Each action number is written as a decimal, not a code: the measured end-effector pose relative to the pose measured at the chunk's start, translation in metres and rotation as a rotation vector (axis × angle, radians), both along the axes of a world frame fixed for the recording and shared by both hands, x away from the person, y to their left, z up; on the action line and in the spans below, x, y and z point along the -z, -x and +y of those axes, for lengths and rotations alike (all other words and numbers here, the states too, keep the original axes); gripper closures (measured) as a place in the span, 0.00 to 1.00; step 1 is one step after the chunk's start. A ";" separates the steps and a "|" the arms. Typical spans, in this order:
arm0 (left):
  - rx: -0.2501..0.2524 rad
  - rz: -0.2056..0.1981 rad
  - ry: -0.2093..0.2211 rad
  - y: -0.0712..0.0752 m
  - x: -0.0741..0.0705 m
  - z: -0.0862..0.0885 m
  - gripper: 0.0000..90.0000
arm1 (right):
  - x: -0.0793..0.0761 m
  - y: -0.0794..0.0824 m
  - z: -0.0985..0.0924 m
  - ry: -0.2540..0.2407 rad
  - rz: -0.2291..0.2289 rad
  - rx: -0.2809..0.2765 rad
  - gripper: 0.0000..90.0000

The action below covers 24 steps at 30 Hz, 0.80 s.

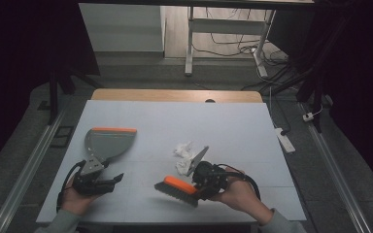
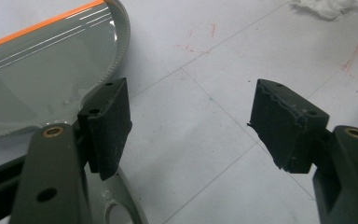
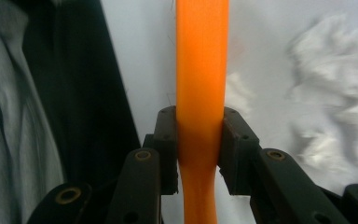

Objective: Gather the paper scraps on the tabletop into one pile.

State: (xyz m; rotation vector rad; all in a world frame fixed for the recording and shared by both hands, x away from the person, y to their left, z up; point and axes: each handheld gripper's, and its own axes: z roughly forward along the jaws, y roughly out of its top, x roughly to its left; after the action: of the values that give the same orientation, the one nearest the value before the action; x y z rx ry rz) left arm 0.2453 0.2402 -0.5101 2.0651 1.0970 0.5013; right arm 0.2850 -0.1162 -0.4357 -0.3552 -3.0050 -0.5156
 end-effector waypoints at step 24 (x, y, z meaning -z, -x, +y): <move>-0.003 0.005 0.000 -0.001 0.001 0.002 0.33 | -0.009 -0.061 -0.025 -0.029 -0.162 0.168 0.79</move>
State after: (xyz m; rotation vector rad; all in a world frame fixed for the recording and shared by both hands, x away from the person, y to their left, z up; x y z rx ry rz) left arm 0.2458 0.2418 -0.5112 2.0663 1.1029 0.4981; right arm 0.3458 -0.1413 -0.4266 -0.5960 -3.1360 -0.6293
